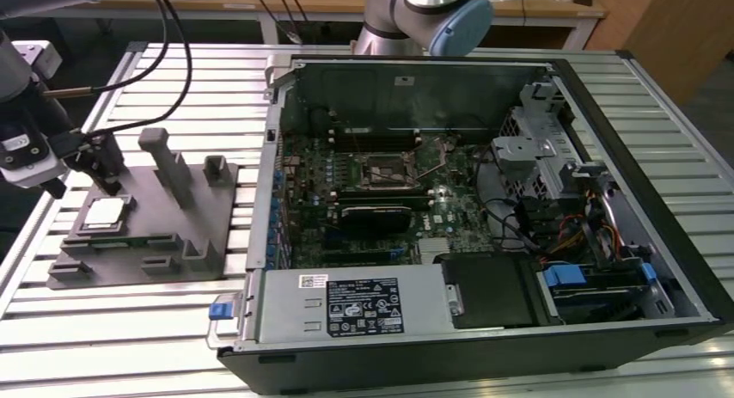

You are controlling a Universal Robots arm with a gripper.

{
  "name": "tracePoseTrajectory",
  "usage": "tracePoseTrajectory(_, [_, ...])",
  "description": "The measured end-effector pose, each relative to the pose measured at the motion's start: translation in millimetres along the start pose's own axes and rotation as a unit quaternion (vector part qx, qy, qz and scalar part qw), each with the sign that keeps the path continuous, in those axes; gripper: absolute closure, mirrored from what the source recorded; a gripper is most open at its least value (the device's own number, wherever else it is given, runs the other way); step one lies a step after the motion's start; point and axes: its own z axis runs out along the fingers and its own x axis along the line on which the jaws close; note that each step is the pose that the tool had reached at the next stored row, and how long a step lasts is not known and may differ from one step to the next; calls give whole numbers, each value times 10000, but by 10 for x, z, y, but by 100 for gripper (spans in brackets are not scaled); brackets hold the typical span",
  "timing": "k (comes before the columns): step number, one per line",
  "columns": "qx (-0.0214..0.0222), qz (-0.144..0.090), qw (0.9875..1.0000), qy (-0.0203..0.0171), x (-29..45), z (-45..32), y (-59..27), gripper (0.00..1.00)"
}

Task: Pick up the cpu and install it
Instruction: 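Pick up the cpu and move it towards the insertion slot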

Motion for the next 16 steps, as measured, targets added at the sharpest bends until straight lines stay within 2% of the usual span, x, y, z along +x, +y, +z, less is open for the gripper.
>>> tracePoseTrajectory(9, [1, 38, 10000, -12, 2, 100, -5, 28])
tracePoseTrajectory(16, [9, 198, 9998, -17, 2, 170, -9, 28])
